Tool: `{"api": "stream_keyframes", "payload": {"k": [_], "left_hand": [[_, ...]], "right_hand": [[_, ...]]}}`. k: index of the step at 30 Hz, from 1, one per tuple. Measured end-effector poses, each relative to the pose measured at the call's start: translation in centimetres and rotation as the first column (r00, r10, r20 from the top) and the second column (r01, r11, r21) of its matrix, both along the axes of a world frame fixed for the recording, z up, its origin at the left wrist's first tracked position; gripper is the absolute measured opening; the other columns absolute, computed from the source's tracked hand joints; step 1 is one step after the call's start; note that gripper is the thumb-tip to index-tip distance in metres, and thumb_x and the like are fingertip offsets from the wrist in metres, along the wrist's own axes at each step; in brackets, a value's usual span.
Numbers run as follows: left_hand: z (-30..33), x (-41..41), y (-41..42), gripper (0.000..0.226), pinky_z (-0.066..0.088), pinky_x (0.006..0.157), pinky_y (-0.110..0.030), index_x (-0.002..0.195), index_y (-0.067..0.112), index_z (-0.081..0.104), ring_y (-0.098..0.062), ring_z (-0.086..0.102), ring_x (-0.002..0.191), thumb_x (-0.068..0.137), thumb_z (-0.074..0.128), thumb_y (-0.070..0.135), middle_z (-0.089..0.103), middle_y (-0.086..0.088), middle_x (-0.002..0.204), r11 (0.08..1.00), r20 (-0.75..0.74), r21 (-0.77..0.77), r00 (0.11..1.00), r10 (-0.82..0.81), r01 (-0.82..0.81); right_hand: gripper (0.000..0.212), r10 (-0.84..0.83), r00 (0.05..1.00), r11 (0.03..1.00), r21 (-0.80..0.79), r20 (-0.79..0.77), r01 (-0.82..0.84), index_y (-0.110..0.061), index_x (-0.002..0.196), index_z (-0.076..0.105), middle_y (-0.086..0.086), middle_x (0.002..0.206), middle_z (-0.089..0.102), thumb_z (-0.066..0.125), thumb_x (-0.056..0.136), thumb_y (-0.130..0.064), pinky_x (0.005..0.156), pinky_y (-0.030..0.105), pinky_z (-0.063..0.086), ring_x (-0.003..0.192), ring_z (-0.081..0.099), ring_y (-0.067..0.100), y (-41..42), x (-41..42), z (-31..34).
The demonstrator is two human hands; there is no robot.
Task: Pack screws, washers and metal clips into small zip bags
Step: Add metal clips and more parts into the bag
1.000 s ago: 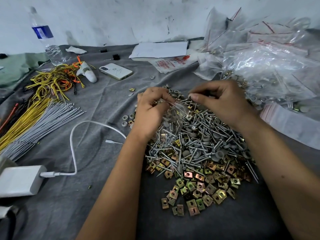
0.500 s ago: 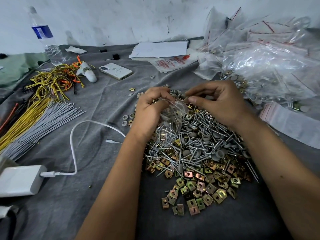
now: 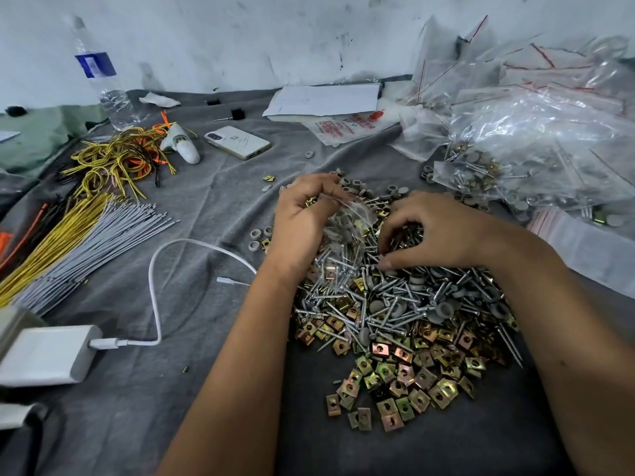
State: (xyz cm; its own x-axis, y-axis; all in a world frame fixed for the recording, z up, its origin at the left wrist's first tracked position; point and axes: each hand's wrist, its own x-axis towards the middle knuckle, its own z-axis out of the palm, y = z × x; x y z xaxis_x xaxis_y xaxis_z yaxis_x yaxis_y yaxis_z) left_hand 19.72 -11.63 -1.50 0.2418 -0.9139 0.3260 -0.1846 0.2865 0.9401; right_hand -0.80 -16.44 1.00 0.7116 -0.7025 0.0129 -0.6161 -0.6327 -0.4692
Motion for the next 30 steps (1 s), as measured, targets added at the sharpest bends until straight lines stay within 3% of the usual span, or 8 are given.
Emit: {"api": "stream_keyframes", "payload": {"k": [5,9,12,14,17,20,25,30], "left_hand": [[-0.1,-0.1,-0.1,0.022,0.046,0.110,-0.046,0.071,0.026,0.075,-0.014,0.063,0.121,0.071,0.060,0.010,0.071,0.000,0.118,1.000,-0.006,-0.008,1.000,0.009,-0.009],[-0.2,0.0,-0.2,0.031,0.045,0.111,-0.049,0.066,0.036,0.075,-0.013,0.063,0.120,0.071,0.060,0.009,0.072,0.003,0.116,1.000,-0.017,-0.015,1.000,0.004,-0.004],[-0.3,0.0,-0.3,0.025,0.044,0.112,-0.051,0.070,0.028,0.075,-0.016,0.062,0.122,0.071,0.059,0.009,0.072,-0.002,0.118,1.000,0.003,-0.006,1.000,-0.001,0.001],[-0.3,-0.1,-0.3,0.021,0.044,0.112,-0.050,0.073,0.024,0.074,-0.017,0.061,0.123,0.071,0.059,0.010,0.071,-0.004,0.121,1.000,0.027,-0.001,1.000,-0.009,0.009],[-0.1,-0.2,-0.1,0.019,0.043,0.112,-0.047,0.074,0.023,0.074,-0.012,0.060,0.122,0.072,0.059,0.012,0.070,-0.002,0.122,0.999,0.057,-0.002,0.998,-0.041,0.041],[-0.1,-0.3,0.0,0.019,0.042,0.113,-0.050,0.076,0.022,0.075,-0.015,0.059,0.125,0.071,0.059,0.012,0.068,-0.003,0.124,0.998,0.063,0.004,0.996,-0.069,0.068],[0.0,-0.2,0.1,0.019,0.041,0.114,-0.052,0.078,0.020,0.075,-0.014,0.058,0.127,0.073,0.058,0.012,0.067,-0.004,0.128,0.997,0.041,0.009,0.997,-0.071,0.070],[0.1,-0.2,0.2,0.018,0.041,0.114,-0.055,0.080,0.016,0.075,-0.018,0.059,0.127,0.074,0.059,0.012,0.066,-0.004,0.128,0.999,0.010,-0.005,0.999,-0.051,0.051]], "right_hand": [[0.010,-0.017,0.998,1.000,0.016,-0.062,0.018,-0.030,0.080,0.074,-0.014,0.078,0.072,0.081,0.082,-0.038,0.073,0.033,0.059,0.072,0.066,0.001,0.1,1.2,-0.2],[0.007,-0.036,0.999,0.999,-0.015,0.017,0.036,-0.035,0.086,0.079,-0.022,0.082,0.073,0.080,0.086,-0.029,0.074,0.024,0.055,0.076,0.067,-0.006,0.0,0.4,-0.1],[0.016,-0.076,0.978,0.996,-0.025,0.196,0.082,-0.041,0.092,0.074,-0.025,0.087,0.069,0.080,0.086,-0.028,0.074,0.013,0.046,0.081,0.064,-0.012,-0.1,-0.3,-0.1],[0.017,-0.123,0.911,0.984,-0.068,0.393,0.163,-0.036,0.097,0.074,-0.021,0.091,0.069,0.079,0.087,-0.023,0.070,0.007,0.045,0.083,0.064,-0.010,0.0,-0.2,-0.1],[0.014,-0.171,0.763,0.965,-0.052,0.623,0.259,-0.027,0.101,0.077,-0.013,0.094,0.074,0.078,0.088,-0.021,0.076,0.025,0.058,0.086,0.069,0.005,0.3,0.7,0.1],[0.016,-0.132,0.795,0.962,-0.117,0.592,0.247,-0.023,0.103,0.079,-0.012,0.093,0.075,0.079,0.088,-0.020,0.078,0.028,0.058,0.086,0.070,0.004,0.6,1.7,-0.5],[0.015,-0.139,0.807,0.961,-0.117,0.575,0.249,-0.023,0.107,0.077,-0.021,0.089,0.070,0.073,0.093,-0.023,0.068,0.009,0.047,0.081,0.067,-0.002,0.5,2.1,-1.4],[0.030,-0.099,0.892,0.987,-0.067,0.441,0.143,-0.036,0.091,0.073,-0.001,0.091,0.066,0.052,0.095,-0.056,0.069,0.033,0.048,0.081,0.061,0.015,0.7,1.7,-1.0]]}}
